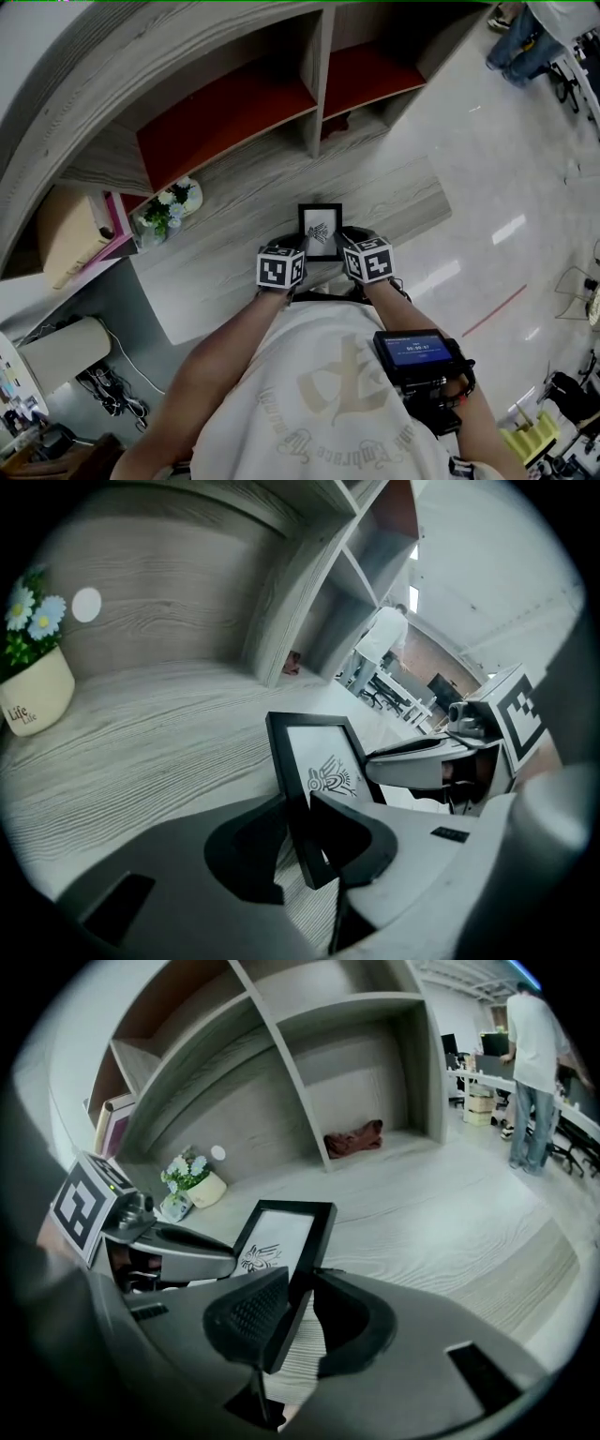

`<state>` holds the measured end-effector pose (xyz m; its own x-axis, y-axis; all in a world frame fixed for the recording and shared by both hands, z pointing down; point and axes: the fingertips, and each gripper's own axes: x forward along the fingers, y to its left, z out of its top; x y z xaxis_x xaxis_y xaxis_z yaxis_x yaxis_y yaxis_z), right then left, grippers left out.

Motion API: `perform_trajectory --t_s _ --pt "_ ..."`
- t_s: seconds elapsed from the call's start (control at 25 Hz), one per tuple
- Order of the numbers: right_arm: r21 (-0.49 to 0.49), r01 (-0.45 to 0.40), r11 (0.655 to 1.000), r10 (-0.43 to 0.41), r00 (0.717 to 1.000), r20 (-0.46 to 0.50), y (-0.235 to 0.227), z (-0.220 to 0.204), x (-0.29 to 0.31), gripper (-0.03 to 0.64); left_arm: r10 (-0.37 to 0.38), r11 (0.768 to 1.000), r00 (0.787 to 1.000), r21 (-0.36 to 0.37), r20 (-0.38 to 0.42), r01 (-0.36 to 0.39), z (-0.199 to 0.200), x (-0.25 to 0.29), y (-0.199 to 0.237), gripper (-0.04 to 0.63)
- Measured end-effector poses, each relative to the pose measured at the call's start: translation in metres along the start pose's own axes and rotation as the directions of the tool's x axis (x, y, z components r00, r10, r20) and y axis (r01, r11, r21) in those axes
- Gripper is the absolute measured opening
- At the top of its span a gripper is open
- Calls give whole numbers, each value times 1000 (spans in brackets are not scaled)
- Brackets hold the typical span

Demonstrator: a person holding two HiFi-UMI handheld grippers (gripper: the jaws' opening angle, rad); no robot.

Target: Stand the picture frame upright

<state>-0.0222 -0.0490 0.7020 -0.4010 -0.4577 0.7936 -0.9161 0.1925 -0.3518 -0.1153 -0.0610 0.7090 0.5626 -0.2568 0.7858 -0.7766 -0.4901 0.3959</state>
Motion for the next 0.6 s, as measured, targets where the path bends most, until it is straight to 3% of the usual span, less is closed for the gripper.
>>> perform_trajectory --t_s 0.24,0.6 --pt "-78 -13 997 16 999 43 7 19 -11 91 19 1000 996 22 83 -21 16 -18 -7 92" --pt "-140 -74 987 87 992 87 14 36 -23 89 81 997 987 9 142 -83 30 -35 -11 91"
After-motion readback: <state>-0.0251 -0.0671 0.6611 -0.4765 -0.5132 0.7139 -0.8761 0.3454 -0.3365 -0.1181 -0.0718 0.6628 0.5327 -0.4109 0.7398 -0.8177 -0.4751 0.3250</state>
